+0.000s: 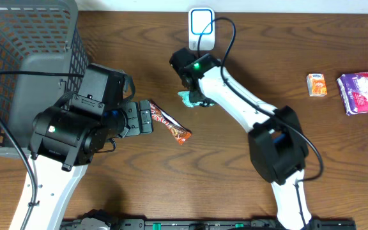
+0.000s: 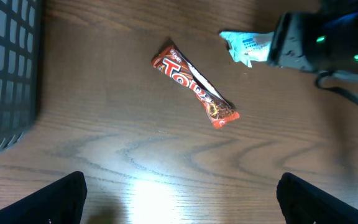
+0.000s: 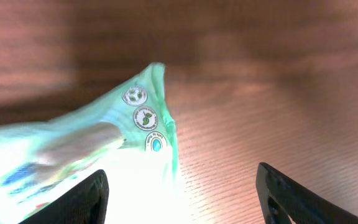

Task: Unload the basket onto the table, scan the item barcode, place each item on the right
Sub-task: 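Reach the right gripper back to the green wipes pack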

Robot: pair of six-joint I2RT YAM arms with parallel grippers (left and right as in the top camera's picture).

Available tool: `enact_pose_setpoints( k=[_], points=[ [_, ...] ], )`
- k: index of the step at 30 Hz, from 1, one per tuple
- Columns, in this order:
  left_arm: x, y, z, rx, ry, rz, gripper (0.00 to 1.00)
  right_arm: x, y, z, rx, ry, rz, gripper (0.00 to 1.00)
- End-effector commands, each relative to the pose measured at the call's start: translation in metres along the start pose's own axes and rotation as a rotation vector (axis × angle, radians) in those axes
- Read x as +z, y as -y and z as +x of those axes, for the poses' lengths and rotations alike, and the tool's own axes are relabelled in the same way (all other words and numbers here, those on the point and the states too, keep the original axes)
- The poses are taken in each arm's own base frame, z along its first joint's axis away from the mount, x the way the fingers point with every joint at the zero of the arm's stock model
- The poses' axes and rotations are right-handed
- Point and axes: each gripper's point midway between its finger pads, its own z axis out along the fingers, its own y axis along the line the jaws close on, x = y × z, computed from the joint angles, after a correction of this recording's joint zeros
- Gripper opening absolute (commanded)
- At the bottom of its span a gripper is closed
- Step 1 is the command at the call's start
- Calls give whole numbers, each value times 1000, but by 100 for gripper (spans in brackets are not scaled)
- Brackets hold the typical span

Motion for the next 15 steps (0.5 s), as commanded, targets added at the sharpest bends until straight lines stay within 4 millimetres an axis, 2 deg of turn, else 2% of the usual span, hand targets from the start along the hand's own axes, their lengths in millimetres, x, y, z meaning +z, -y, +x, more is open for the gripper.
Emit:
enact_pose_setpoints(
  k=[1, 3, 5, 7, 13, 15],
  points=[
    [-3, -1, -2, 8, 12, -5, 98, -18, -2, -18, -118, 89, -21, 69],
    [-3, -2, -2, 7, 12, -6, 98, -17, -17, -19, -225, 92, -82, 69],
    [-3, -1, -2, 7, 12, -5, 98, -18, -28, -19, -228, 84, -145, 73],
    [-3, -1, -2, 7, 12, -5, 98, -18, -32, -17, -138, 61, -177, 73],
    [-3, -2, -2, 8, 11, -5, 98, -18, -47, 4, 312, -147, -293, 72],
    [-3, -2, -2, 7, 12, -6, 98, -17, -48, 7, 414, -182, -294, 72]
  ],
)
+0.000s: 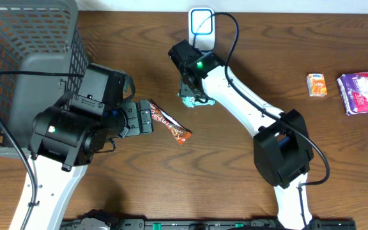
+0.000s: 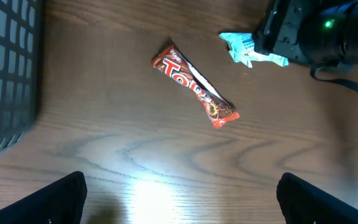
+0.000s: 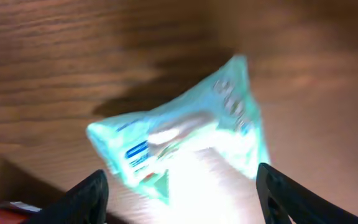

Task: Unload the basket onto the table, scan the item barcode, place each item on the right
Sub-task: 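Reach the right gripper back to the green wipes pack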

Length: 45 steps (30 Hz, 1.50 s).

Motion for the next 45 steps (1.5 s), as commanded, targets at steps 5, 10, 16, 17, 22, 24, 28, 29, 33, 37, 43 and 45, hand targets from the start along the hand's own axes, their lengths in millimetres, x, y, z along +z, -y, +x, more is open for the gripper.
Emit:
enact_pose_setpoints(
  k=[5, 10, 16, 17, 22, 24, 28, 29, 33, 37, 43, 45],
  points=[
    [-3, -1, -2, 8, 12, -5, 98, 12, 3, 11, 509, -65, -4, 70],
    [-3, -1, -2, 8, 12, -5, 98, 31, 21, 21, 643, -57, 59, 64],
    [-3, -1, -2, 8, 12, -5, 98, 57, 23, 31, 616, -53, 31, 60],
    [-3, -1, -2, 8, 12, -5, 98, 58, 23, 31, 599, -52, 29, 56],
    [-3, -1, -2, 8, 12, -5, 98, 60, 18, 19, 433, -37, -24, 27],
    [-3, -1, -2, 8, 12, -5, 98, 60, 17, 18, 391, -67, -52, 8],
    [-3, -1, -2, 8, 12, -5, 98, 60, 19, 18, 360, -132, -94, 1],
    [-3, -1, -2, 8, 12, -5, 98, 60, 22, 18, 362, -149, -99, 1],
    [-3, -1, -2, 8, 12, -5, 98, 56, 31, 14, 316, -205, -142, 1],
    [-3, -1, -2, 8, 12, -5, 98, 46, 37, 15, 174, -268, -217, 13],
    [-3, -1, -2, 8, 12, -5, 98, 37, 52, 8, 122, -277, -238, 58],
    [-3, -1, -2, 8, 12, -5, 98, 37, 53, 5, 125, -262, -233, 58]
  ],
)
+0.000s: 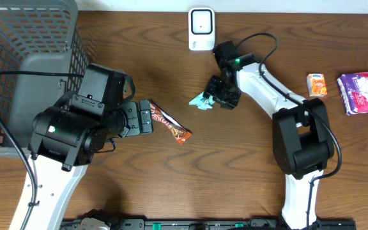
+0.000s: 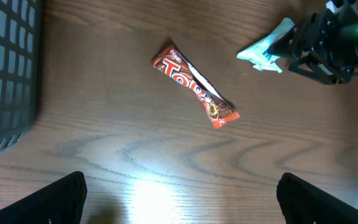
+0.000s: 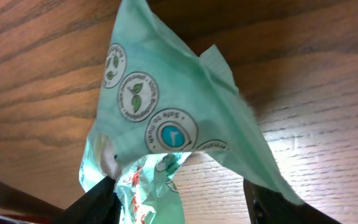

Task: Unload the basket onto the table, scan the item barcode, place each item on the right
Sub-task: 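Reach the right gripper back to the green wipes pack, then grasp the green wipes pack with the right gripper and lift it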

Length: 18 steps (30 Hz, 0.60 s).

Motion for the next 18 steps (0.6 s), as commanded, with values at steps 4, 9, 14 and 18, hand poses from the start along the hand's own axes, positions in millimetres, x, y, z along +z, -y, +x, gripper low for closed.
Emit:
enact_pose_setpoints(
  k=[4, 9, 14, 18],
  points=[
    [-3, -1, -2, 8, 12, -5, 98, -10, -23, -5, -68, 41, -106, 76],
    [-3, -1, -2, 8, 12, -5, 98, -7, -32, -6, -80, 41, -156, 62],
    [-3, -1, -2, 8, 12, -5, 98, -7, -26, -9, 5, 34, -152, 70],
    [-3, -1, -2, 8, 12, -5, 98, 2, -27, -4, 1, 29, -146, 69]
  ],
)
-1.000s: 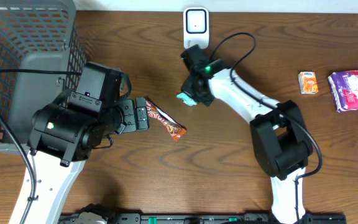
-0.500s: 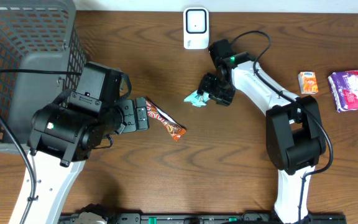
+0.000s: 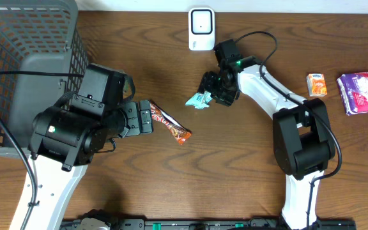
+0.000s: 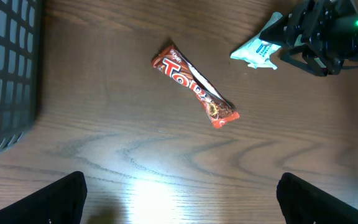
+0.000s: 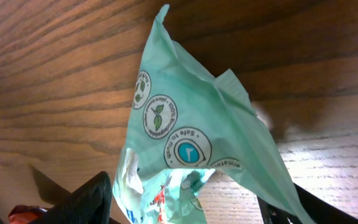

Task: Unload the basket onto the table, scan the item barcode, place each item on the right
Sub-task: 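Grasp the green wipes pack with the right gripper and lift it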

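A pale green packet (image 3: 199,99) hangs tilted just off the wooden table, below the white scanner (image 3: 200,27). My right gripper (image 3: 213,89) is shut on its right end. In the right wrist view the packet (image 5: 191,143) fills the space between the fingers (image 5: 91,200), and my right gripper (image 5: 188,208) sits at the bottom edge. The packet's (image 4: 257,50) white label side shows in the left wrist view. A red chocolate bar (image 3: 170,126) lies flat by my left gripper (image 3: 147,117). My left gripper (image 4: 179,199) stands open and holds nothing.
A grey wire basket (image 3: 18,38) fills the far left corner. At the right lie a small orange box (image 3: 317,84) and a purple packet (image 3: 361,91). The right arm's cable loops near the scanner.
The right gripper has shifted slightly left and toward the scanner with the green packet. The packet has turned and now shows its white label side. The left arm and the red bar have not moved.
The right arm first reached in front of the scanner, its gripper over the green packet on the table. Then the packet lay flat under the gripper. Later the arm stood to the packet's right, holding it tilted up, and now it holds it nearer the scanner.
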Robot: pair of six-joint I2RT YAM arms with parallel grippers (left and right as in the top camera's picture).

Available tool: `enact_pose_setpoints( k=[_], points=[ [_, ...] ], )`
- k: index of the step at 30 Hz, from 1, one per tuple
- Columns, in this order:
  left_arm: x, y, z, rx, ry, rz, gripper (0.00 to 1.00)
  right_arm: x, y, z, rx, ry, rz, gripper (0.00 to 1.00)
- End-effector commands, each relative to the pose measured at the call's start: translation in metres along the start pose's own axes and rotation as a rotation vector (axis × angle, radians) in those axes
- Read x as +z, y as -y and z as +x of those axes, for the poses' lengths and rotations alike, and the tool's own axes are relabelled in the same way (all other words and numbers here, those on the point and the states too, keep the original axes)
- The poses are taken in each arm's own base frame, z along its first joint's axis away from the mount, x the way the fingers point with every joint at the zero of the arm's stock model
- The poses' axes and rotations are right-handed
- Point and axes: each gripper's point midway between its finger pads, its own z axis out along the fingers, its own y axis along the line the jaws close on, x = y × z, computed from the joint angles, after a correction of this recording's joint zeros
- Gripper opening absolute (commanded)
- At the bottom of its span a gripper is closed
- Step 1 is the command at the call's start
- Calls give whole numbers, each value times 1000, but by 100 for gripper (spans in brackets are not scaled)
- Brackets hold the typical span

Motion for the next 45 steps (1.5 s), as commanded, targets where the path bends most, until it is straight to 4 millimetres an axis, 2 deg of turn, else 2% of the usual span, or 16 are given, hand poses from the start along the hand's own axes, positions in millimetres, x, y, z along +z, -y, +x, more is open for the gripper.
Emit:
enact_pose_setpoints(
  k=[1, 3, 8, 10, 11, 16, 19, 21, 24, 28, 30, 35, 45],
  points=[
    [-3, -2, -2, 8, 13, -6, 98, 2, -1, 8, 19, -6, -1, 69],
    [-3, -2, -2, 8, 13, -6, 98, 10, 1, 11, 9, -3, 13, 64],
    [-3, -1, -2, 8, 13, -5, 98, 18, 6, 13, 10, -2, 21, 21],
    [-3, -1, -2, 8, 13, -5, 98, 16, 1, 16, -6, -29, -15, 4],
    [-3, -1, -2, 8, 13, -5, 98, 15, -4, 17, -21, -53, -48, 1],
    [-3, -1, -2, 8, 13, -5, 98, -6, -30, 23, -185, -166, -281, 1],
    [-3, -1, -2, 8, 13, -5, 98, -40, -60, 42, -238, -328, -576, 1],
    [-3, -1, -2, 8, 13, -5, 98, -72, -77, 54, -217, -459, -783, 1],
    [-3, -2, -2, 8, 13, -6, 98, -102, -85, 59, -209, -556, -946, 1],
    [-3, -1, -2, 8, 13, -5, 98, -126, -88, 62, -219, -621, -1070, 1],
    [-3, -1, -2, 8, 13, -5, 98, -126, -87, 66, -141, -676, -1043, 1],
    [-3, -2, -2, 8, 13, -6, 98, -126, -80, 79, 250, -901, -861, 1],
    [-3, -2, -2, 8, 13, -6, 98, -127, -79, 77, 492, -1017, -738, 1]
  ],
)
